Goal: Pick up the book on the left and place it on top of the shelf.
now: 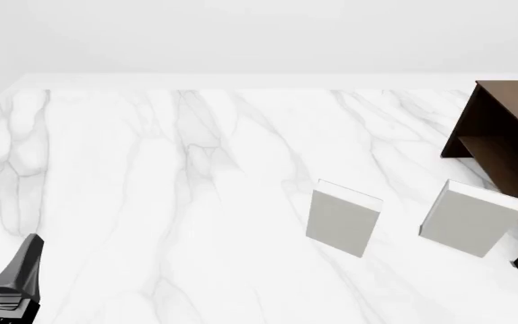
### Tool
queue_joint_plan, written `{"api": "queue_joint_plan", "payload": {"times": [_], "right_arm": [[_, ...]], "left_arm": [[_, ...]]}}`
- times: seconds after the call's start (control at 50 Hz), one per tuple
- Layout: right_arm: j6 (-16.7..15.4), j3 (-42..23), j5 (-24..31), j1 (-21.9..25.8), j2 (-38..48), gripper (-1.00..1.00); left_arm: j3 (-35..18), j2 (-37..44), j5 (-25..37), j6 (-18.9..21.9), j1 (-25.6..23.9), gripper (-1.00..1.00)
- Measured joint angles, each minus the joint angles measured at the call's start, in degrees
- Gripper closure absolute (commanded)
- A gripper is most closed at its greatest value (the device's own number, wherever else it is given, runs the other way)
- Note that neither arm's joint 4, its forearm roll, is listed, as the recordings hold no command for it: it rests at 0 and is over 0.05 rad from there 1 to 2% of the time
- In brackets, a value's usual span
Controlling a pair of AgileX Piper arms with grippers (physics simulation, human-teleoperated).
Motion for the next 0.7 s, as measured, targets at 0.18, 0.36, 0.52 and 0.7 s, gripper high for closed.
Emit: {"api": "queue_joint_plan", "payload": {"times": [0.18, 0.36, 0.52, 0.7], "right_arm": [[1.5, 1.1, 0.1, 1.0, -0.9, -1.00], [3.2, 3.5, 0.3, 1.6, -3.4, -1.00], [4.4, 5.5, 0.4, 2.6, -5.8, -1.00], [5.5, 7.3, -0.1, 4.0, -7.9, -1.00]], "left_arm": [[0.0, 0.0, 0.0, 0.0, 0.0, -1.00], [0.0, 0.0, 0.0, 0.0, 0.0, -1.00], [0.0, 0.0, 0.0, 0.0, 0.0, -1.00], [0.0, 0.0, 0.0, 0.0, 0.0, -1.00]]}}
